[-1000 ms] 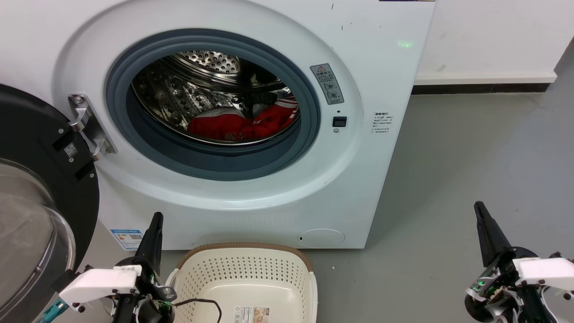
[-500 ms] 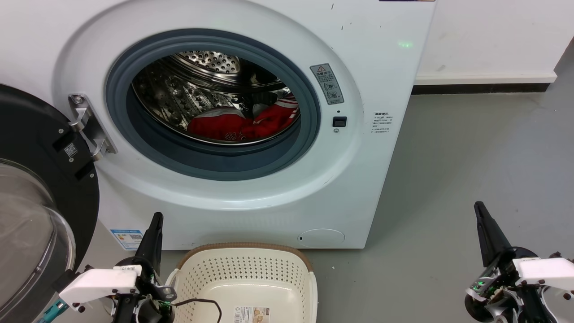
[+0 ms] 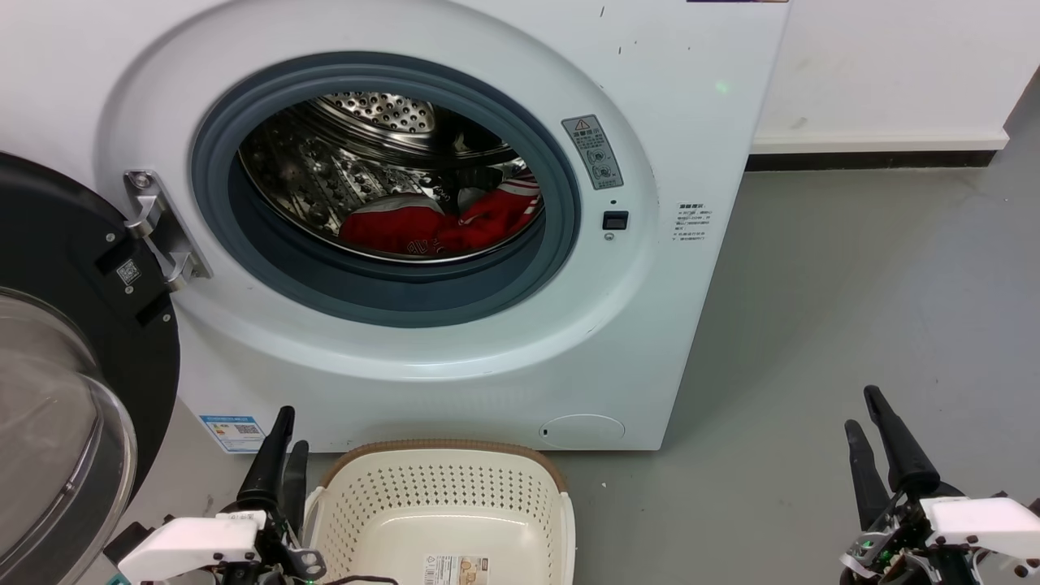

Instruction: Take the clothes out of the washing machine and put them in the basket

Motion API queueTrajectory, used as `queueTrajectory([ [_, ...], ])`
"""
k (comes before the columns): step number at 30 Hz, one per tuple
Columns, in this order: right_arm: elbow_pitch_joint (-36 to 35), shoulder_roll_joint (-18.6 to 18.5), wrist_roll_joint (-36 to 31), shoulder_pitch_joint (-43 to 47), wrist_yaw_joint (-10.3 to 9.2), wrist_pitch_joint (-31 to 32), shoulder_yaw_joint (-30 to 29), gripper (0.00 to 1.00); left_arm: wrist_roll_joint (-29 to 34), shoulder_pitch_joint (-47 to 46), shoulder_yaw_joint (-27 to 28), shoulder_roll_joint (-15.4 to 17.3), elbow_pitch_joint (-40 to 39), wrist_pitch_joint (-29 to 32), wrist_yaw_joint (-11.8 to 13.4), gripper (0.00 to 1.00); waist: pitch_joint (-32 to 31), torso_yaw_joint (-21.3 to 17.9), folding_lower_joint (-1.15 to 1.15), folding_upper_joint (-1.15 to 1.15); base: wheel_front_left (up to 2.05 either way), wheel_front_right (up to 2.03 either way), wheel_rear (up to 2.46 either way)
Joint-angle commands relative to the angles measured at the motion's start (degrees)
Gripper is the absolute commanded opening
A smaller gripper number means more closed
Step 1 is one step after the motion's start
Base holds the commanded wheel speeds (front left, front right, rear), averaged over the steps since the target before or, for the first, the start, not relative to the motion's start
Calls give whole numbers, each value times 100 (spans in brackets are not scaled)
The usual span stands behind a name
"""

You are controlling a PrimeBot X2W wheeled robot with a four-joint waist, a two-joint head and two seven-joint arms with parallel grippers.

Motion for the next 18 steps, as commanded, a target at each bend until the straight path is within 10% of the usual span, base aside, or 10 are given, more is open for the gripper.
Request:
queueTrajectory([
  [1, -155, -3, -61, -82, 0, -88, 41, 100, 86, -76, -9, 8, -169, -103, -6, 100, 2, -2, 0, 0, 0, 0, 0],
  [18, -128, -1, -979, -24, 0, -519, -135, 100, 1019, 33, 293, 11, -318, -531, -9, 100, 10, -9, 0, 0, 0, 0, 0],
])
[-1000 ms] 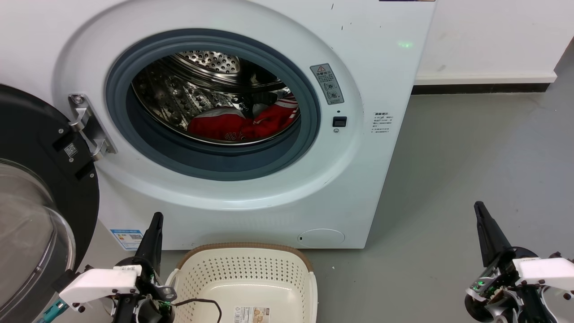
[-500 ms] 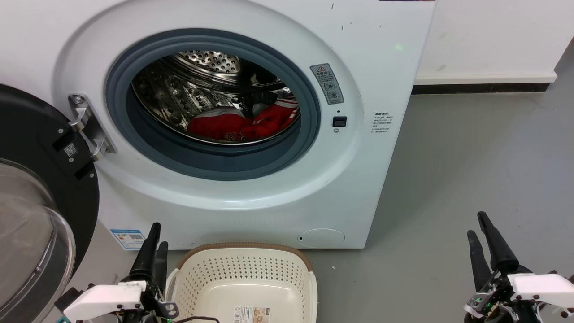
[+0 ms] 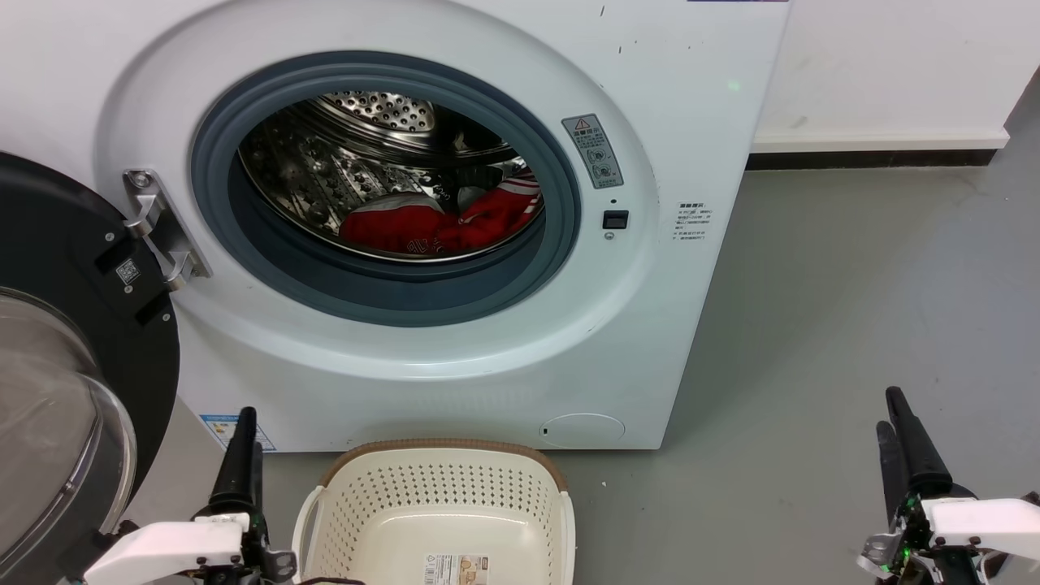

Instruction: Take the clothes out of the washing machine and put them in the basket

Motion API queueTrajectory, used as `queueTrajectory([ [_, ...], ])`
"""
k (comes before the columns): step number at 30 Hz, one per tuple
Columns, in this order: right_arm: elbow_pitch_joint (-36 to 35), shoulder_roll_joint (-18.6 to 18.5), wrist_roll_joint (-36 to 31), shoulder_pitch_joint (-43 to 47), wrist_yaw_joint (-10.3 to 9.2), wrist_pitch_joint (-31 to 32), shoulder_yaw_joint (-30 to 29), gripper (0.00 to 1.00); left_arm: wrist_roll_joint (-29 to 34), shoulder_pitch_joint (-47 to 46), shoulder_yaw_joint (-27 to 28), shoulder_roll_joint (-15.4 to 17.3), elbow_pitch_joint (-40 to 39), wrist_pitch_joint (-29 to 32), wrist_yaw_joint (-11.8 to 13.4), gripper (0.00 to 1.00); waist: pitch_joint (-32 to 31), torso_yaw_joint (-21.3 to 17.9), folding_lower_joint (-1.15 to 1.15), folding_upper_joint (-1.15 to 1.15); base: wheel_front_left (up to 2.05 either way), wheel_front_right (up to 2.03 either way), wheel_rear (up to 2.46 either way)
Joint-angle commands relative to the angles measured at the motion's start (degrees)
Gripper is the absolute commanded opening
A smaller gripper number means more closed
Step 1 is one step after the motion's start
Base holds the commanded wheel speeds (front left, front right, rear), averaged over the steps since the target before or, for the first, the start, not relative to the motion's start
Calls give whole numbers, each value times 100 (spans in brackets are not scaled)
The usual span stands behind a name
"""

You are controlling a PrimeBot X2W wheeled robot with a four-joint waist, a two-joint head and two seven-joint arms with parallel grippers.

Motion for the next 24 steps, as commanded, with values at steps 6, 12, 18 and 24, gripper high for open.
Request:
queueTrajectory([
  [6, -316, -5, -1013, -95, 0, -183, -174, 100, 694, -55, 256, 12, -310, -182, -1, 100, 21, 5, 0, 0, 0, 0, 0],
  [12, -746, -4, -2090, -75, 0, -316, -171, 100, 1271, -61, 362, 13, -594, -316, 91, 100, 47, 1, 0, 0, 0, 0, 0],
  [18, -1149, -4, -3161, -47, 0, -444, -12, 100, 1979, -23, 321, 14, -1002, -440, 179, 100, 73, -11, 0, 0, 0, 0, 0],
  [24, -1459, -3, -3936, -8, 0, -561, 135, 100, 2604, 53, 181, 15, -1377, -561, 324, 100, 97, -22, 0, 0, 0, 0, 0],
])
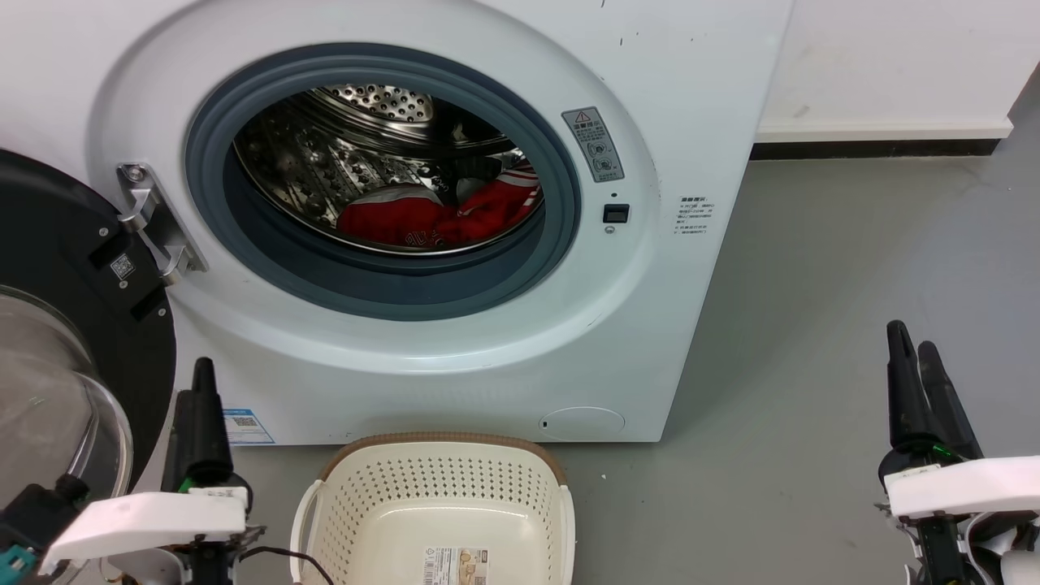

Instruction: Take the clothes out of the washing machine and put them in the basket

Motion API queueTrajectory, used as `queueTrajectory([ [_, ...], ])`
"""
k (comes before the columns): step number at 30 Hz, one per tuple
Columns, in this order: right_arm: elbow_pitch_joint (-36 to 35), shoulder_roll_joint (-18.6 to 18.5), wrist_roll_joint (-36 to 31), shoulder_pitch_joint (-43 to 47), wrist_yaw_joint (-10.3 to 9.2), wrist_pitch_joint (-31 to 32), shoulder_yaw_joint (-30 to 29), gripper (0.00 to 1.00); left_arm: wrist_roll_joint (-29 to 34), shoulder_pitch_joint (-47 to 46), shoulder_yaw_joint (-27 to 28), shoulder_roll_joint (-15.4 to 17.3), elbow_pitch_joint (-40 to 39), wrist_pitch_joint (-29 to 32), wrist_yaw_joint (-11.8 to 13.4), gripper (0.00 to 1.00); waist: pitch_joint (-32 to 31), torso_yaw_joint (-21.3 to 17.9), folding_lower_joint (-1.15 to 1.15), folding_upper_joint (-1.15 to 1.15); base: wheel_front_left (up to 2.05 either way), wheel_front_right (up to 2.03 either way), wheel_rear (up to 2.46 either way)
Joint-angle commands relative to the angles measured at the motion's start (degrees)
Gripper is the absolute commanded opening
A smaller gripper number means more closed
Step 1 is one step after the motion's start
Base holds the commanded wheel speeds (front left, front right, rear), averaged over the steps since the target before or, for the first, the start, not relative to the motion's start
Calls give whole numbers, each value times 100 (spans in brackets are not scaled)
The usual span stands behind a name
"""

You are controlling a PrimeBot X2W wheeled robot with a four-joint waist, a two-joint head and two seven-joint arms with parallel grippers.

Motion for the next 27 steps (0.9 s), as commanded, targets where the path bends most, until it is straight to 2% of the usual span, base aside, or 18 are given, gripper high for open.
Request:
queueTrajectory([
  [1, -168, -7, -253, -9, 0, -67, 14, 100, 220, 21, -93, 13, -165, -74, 12, 100, 4, -3, 0, 0, 0, 0, 0],
  [11, -367, -5, -1236, 92, 0, -248, 137, 100, 1473, 117, -474, 15, -626, -257, 196, 100, 16, -3, 0, 0, 0, 0, 0],
  [22, -438, -4, -2193, 159, 0, -430, 252, 100, 2458, 214, -732, 16, -901, -432, 479, 100, 24, -7, 0, 0, 0, 0, 0],
  [27, -456, -3, -2587, 196, 0, -510, 215, 100, 2974, 261, -897, 16, -868, -514, 492, 100, 36, -9, 0, 0, 0, 0, 0],
])
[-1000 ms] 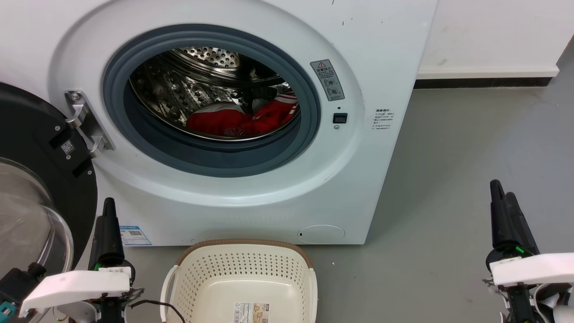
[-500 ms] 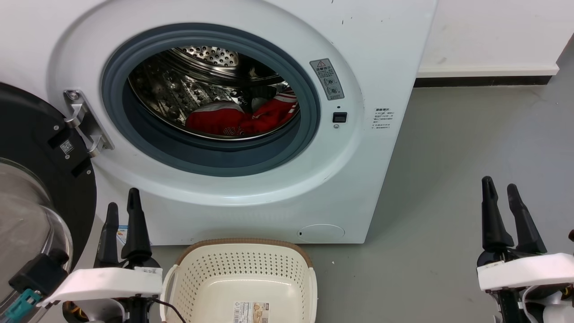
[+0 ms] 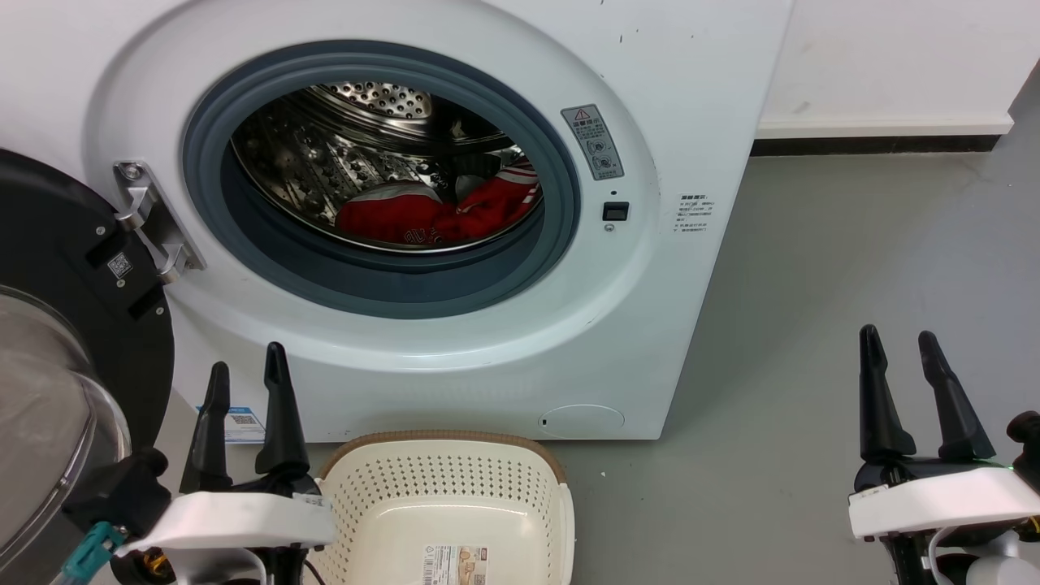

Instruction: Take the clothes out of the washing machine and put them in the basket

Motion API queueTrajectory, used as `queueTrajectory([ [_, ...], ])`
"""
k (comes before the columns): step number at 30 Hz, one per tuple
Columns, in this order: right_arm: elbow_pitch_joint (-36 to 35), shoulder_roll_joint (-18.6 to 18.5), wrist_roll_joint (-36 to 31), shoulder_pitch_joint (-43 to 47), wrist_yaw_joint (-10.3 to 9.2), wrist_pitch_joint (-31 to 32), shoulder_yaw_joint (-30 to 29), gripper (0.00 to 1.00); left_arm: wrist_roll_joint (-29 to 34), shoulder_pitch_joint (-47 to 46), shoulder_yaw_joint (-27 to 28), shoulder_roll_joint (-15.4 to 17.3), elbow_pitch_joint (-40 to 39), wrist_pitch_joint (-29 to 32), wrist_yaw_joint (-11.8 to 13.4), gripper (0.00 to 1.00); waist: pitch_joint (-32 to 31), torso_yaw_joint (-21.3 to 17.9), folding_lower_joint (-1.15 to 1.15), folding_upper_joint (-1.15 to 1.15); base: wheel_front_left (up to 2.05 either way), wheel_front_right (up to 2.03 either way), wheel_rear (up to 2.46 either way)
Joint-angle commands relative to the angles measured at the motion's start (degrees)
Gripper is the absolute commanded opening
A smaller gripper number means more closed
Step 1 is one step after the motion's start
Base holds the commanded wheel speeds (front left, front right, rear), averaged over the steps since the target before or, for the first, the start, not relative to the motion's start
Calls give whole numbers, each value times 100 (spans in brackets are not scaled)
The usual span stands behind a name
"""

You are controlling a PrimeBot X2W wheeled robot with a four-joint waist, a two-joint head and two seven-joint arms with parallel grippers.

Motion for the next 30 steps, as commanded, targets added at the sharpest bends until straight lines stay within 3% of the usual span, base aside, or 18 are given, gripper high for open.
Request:
queueTrajectory([
  [1, -85, -2, -227, 19, 0, -71, -28, 100, 209, 7, -71, 11, -37, -67, 22, 100, 2, -1, 0, 0, 0, 0, 0],
  [6, -90, -2, -550, 45, 0, -145, -62, 100, 621, 99, -238, 11, 116, -142, -36, 100, -1, -14, 0, 0, 0, 0, 0],
  [12, -83, 0, -900, 110, 0, -228, -2, 100, 1100, 170, -396, 12, 133, -226, 66, 100, -11, -32, 0, 0, 0, 0, 0],
  [26, -56, 2, -2006, 208, -1, -457, 16, 100, 2134, 256, -963, 349, 210, -457, 543, 100, -48, -64, 0, 0, 0, 0, 0],
  [30, -109, 3, -2212, 192, -1, -500, 36, 100, 2236, 251, -983, 337, 255, -502, 546, 100, -39, -66, 0, 0, 0, 0, 0],
])
